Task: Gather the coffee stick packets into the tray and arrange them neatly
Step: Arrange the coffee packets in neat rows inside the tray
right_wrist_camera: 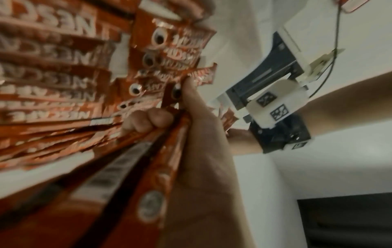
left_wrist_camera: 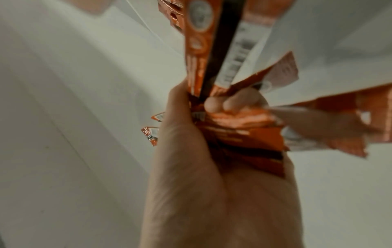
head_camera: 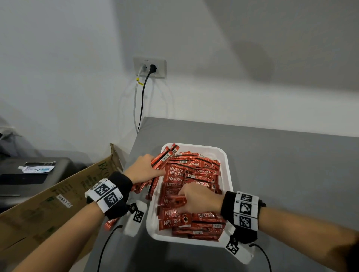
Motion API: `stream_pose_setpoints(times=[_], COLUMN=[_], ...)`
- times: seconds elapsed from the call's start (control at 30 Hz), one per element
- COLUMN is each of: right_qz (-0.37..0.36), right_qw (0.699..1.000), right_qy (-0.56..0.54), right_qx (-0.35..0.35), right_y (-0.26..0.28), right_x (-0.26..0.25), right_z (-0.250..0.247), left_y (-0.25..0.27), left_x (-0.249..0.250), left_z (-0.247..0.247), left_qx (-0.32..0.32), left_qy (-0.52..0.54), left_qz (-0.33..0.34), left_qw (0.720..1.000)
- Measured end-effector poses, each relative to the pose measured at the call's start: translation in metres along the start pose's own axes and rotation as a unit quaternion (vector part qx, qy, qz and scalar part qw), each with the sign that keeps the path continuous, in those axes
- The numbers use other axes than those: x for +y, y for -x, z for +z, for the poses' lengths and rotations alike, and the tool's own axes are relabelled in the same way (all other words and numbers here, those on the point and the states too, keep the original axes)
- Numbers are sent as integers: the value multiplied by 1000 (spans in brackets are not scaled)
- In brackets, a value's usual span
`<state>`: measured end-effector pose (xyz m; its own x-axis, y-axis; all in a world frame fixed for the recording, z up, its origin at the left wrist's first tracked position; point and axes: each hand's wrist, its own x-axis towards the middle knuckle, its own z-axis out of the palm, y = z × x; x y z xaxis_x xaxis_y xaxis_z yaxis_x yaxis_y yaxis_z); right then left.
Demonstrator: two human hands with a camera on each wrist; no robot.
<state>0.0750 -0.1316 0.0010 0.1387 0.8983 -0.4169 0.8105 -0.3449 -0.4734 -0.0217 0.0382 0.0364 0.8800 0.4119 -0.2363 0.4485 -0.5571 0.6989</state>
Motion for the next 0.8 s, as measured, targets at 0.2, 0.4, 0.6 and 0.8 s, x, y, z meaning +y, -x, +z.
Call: stream_pose_setpoints(times=[0.2,0.4,0.6,0.8], right_qz=[5,-4,1,-18], right_qw=[989,985,983,979], right_qy=[132,150,159,198], right_qx=[-72,-80,-86,-52], right_y=[-8,-13,-16,-20], right_x=[-13,-18,-20,-25], right_z=[18,9,14,17], left_y=[2,4,3,2], left_x=[4,5,10,10], left_z=[0,-1,-1,-1], left_qx=[-4,7,4,1], left_qy=[42,56,64,67], left_qz=[-3,6,18,18], left_qw=[999,998,998,998])
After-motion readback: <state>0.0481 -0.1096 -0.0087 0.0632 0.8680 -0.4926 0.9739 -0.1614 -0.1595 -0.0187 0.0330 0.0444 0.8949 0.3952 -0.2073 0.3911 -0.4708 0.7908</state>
